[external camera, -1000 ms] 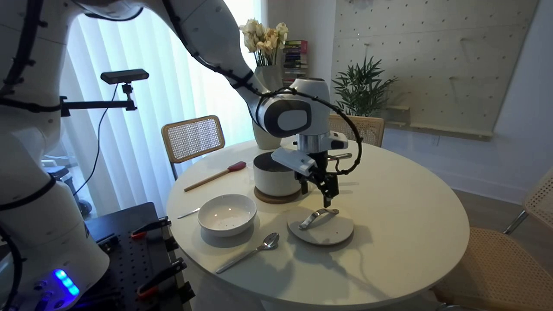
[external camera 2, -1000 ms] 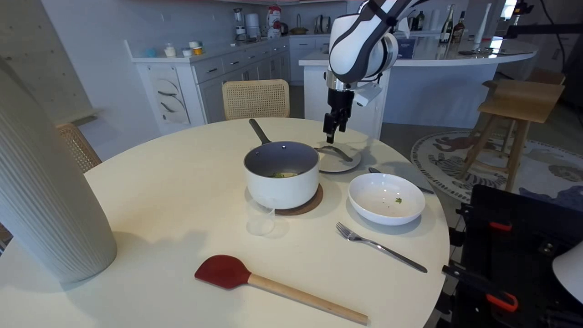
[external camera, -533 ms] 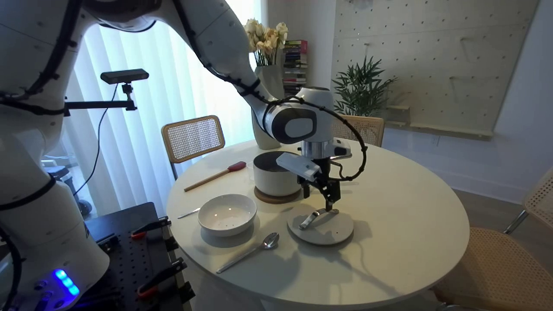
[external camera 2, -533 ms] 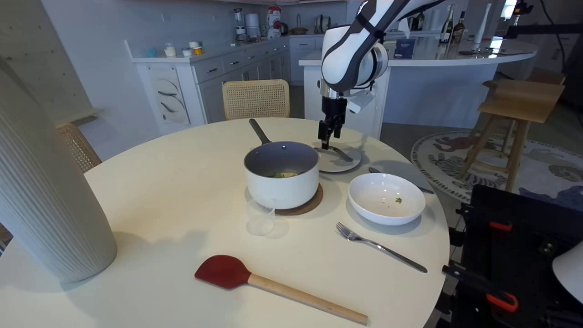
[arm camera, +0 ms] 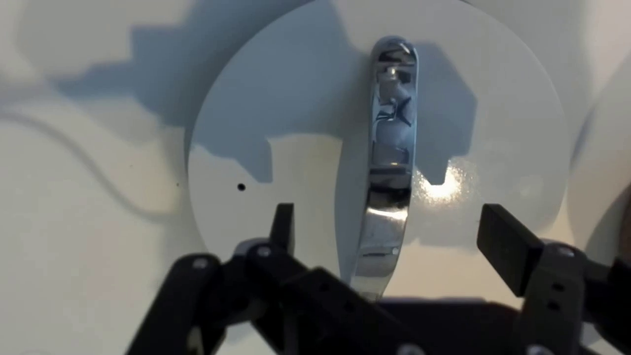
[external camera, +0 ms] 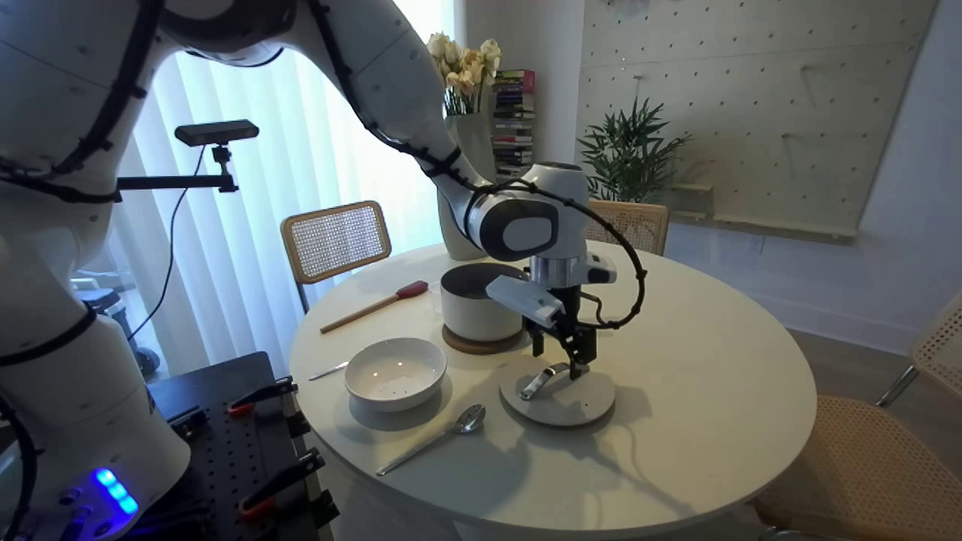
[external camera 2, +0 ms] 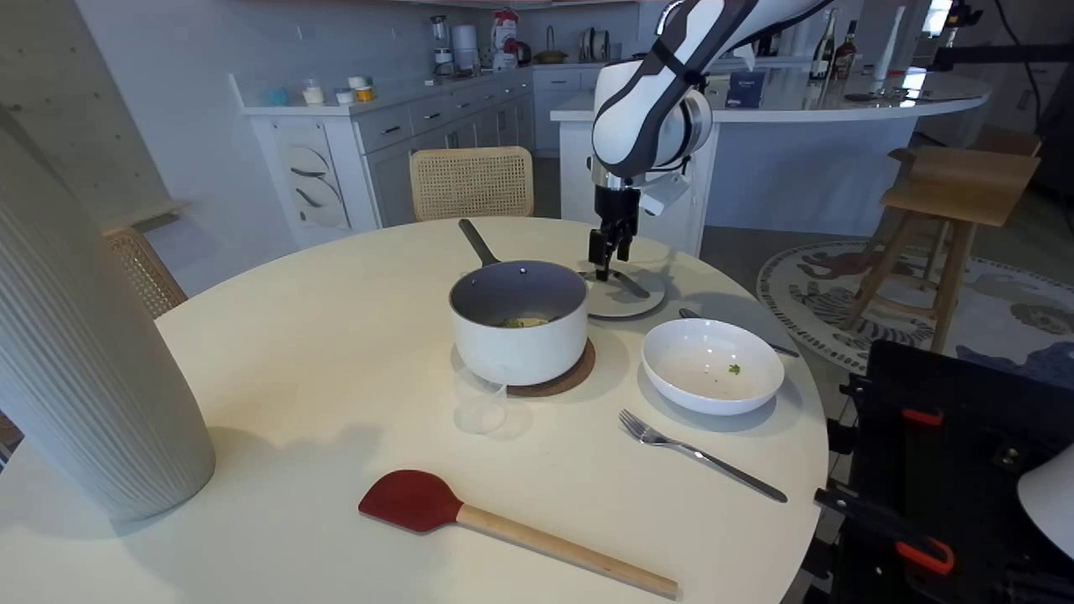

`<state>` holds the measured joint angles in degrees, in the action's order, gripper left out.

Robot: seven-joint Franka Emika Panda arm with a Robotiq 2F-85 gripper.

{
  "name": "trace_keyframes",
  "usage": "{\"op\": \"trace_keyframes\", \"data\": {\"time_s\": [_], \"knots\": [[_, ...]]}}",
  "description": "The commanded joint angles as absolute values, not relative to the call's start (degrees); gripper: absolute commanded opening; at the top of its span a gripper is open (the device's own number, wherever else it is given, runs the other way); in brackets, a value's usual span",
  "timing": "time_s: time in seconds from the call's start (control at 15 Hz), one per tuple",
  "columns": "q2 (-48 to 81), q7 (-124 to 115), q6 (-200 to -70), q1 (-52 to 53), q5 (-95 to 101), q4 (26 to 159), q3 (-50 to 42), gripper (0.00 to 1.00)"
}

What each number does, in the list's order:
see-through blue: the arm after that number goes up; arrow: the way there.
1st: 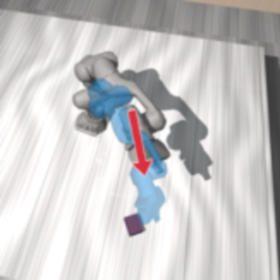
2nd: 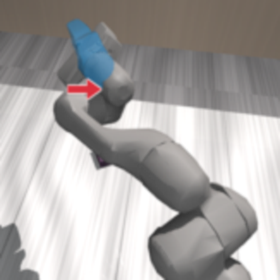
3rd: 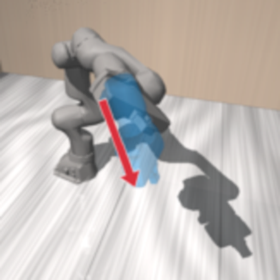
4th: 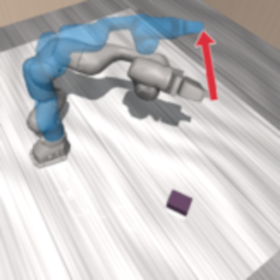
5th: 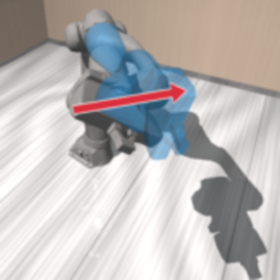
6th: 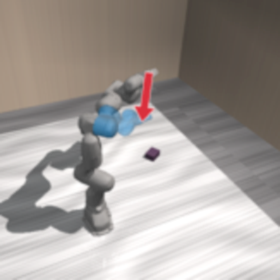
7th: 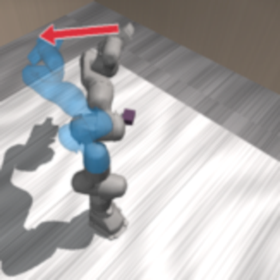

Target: Put the white lid on top of the white pot

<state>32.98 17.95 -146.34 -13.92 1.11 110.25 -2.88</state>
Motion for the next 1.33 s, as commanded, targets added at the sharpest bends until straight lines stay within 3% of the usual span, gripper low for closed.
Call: {"op": "trace_keyframes", "data": {"time_s": [0.0,0.4,0.53,0.6,0.87,1.27], "knots": [[33.86,18.55,-144.29,-14.13,1.40,108.30,-2.69,0.73],[34.19,18.56,-144.29,-14.16,1.47,107.93,-2.70,0.48],[34.18,18.58,-144.35,-14.19,1.49,107.84,-2.72,0.44],[34.16,18.57,-144.37,-14.21,1.48,107.81,-2.74,0.25],[34.02,18.56,-144.51,-14.28,1.44,107.82,-2.74,0.02],[34.04,18.51,-144.58,-14.29,1.44,107.88,-2.74,0.06]]}}
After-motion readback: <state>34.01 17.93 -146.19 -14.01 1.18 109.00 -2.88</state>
